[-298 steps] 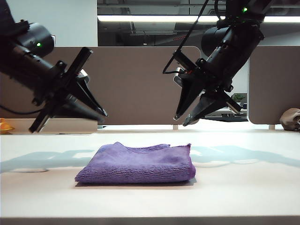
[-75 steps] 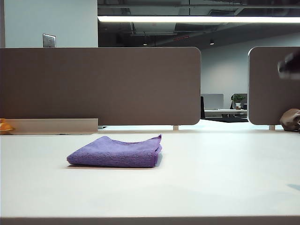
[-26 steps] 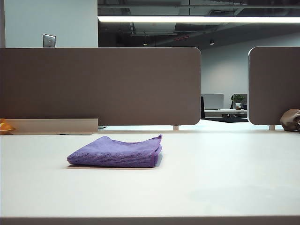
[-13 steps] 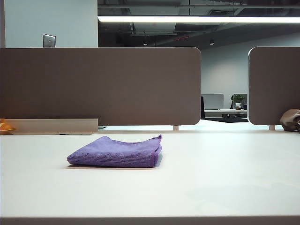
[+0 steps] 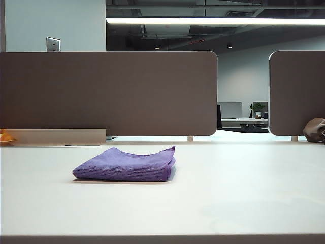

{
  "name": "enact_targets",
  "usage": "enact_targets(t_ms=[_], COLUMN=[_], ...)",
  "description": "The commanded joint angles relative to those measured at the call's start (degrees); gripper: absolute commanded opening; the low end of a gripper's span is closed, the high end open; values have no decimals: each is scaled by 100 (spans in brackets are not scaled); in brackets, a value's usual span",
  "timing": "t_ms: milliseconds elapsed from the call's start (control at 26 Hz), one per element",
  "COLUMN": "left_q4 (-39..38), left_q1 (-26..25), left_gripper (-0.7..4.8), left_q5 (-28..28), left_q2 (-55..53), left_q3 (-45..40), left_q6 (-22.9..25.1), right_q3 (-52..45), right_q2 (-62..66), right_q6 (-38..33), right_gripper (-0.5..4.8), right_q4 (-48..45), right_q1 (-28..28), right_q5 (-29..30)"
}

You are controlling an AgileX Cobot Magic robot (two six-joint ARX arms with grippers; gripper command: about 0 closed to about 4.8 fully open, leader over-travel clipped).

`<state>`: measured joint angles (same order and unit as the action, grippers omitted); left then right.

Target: Fold the bottom of the cloth upward, then fold it vertically to form a square shape.

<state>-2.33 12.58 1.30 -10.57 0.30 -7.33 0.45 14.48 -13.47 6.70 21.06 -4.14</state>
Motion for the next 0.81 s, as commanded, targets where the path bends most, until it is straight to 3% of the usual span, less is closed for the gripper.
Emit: enact_targets(t_ms=[38,231,653,807], left_q4=[72,68,61,-4], left_q1=[-7,-33,-1182,-1397], left_gripper=[-5,-5,-5,-5], left_q5=[0,-2,0,2], left_q2=[68,328,682,981], left_q3=[13,13,13,11], left_q6=[-15,-15,-15,-15], right_q3=[-33,-39,-39,-39], right_q2=[-50,-625,-1340,-1436], right_q6=[0,0,0,0], right_gripper=[3,3,3,3], right_q4=[-92,-79,-59,-120], right_q1=[-74,-481,-1606,-1786], right_q5=[7,2,0,-2])
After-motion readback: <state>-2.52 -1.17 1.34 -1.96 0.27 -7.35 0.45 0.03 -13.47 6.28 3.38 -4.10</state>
